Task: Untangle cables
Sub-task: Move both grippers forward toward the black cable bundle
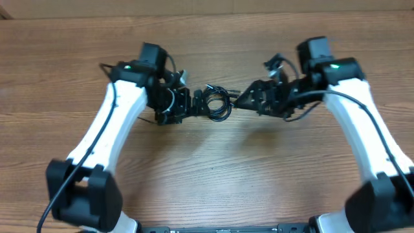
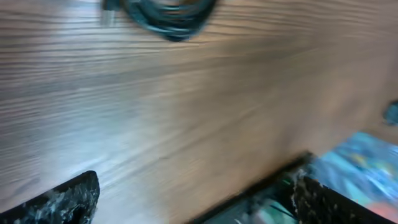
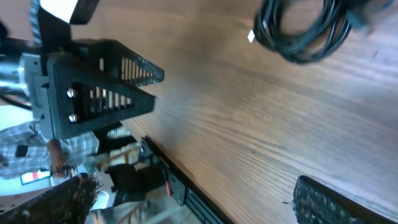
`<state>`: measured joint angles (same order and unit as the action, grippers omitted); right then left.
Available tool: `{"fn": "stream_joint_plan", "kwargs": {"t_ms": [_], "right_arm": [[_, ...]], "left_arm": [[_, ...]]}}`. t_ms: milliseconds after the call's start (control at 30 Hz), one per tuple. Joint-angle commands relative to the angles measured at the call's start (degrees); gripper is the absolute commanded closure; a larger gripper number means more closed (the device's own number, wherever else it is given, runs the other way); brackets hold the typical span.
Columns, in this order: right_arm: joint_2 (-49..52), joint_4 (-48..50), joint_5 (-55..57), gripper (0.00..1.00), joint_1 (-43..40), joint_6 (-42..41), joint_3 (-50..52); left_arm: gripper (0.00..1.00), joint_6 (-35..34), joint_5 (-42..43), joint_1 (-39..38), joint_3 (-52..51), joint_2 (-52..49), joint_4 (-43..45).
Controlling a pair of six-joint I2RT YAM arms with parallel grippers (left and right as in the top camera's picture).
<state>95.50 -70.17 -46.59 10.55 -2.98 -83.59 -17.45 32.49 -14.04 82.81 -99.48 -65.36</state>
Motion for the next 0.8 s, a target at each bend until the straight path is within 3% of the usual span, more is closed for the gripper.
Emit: {"fn": "stream_joint_plan", "kwargs": {"t_ms": [0, 233, 400, 600, 767], "right_arm": [[4.44, 1.53, 11.32, 0.0, 2.91, -10.38, -1.11], [8.48, 9.2, 16.96, 0.0, 5.38, -26.43, -1.05], [8.52, 17.7, 18.14, 0.09, 8.26, -30.05, -0.59], [8.68, 19.45, 34.01, 0.16, 13.44, -53.37, 1.7], [9.25, 23.74, 38.01, 0.17, 15.82, -58.49, 2.78]], "left_arm": [[0.0, -3.1, -10.45, -0.42, 0.87, -3.19, -0.2], [0.01, -13.42, -27.74, 2.71, 0.9, -4.22, -1.53], [0.0, -13.42, -28.06, 6.01, 0.87, -4.22, -3.04], [0.01, -13.44, -31.76, 6.64, 0.87, -4.22, -5.33], [0.01, -13.42, -31.43, 6.62, 0.87, -4.22, -5.42]]}}
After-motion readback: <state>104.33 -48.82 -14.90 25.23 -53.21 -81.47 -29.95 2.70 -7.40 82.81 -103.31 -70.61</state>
